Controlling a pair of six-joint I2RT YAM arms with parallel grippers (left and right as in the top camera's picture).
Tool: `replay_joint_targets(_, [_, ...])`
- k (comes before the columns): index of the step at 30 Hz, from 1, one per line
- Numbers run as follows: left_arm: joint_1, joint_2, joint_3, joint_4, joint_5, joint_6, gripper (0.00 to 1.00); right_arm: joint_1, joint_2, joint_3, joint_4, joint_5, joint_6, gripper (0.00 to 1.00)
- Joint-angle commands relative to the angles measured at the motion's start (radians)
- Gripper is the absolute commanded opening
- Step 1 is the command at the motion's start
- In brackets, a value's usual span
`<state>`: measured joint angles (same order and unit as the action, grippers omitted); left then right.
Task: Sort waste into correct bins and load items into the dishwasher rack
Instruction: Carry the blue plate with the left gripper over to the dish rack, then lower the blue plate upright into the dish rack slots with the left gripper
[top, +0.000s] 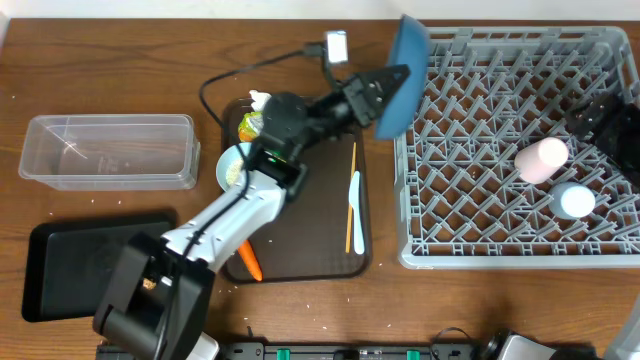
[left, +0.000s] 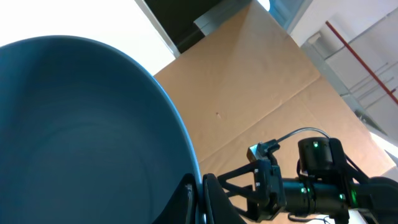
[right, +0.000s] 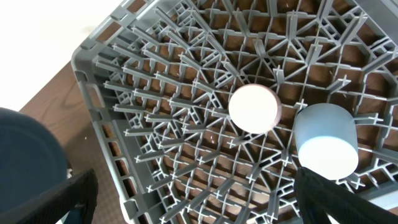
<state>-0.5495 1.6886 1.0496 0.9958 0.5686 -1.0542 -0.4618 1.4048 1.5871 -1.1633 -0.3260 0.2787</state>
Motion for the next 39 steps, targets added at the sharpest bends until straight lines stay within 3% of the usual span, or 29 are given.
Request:
replay_joint_targets(1, [-0.054, -0.005, 0.043, 0.021, -0.157, 0.007, 0.06, -0.006, -0.015, 0.004, -0.01, -0.014, -0.007, 0.94])
replay_joint_targets(10, [-0.115, 0.02, 0.043, 0.032, -0.23, 0.066, 0.06, -0.006, -0.015, 0.003, -0.038, 0.016, -0.014, 0.94])
replay_joint_targets(17, [-0.115, 0.116, 0.09, 0.23, -0.159, -0.072, 0.06, -0.006, -0.015, 0.003, -0.047, 0.016, -0.014, 0.94])
replay_joint_targets(25, [-0.115, 0.257, 0.203, 0.271, -0.086, -0.174, 0.06, -0.006, -0.015, 0.003, -0.074, 0.016, -0.026, 0.94])
replay_joint_targets(39, [-0.105, 0.389, 0.223, 0.357, -0.193, -0.365, 0.06, -0.006, -0.015, 0.003, -0.095, 0.016, -0.029, 0.94])
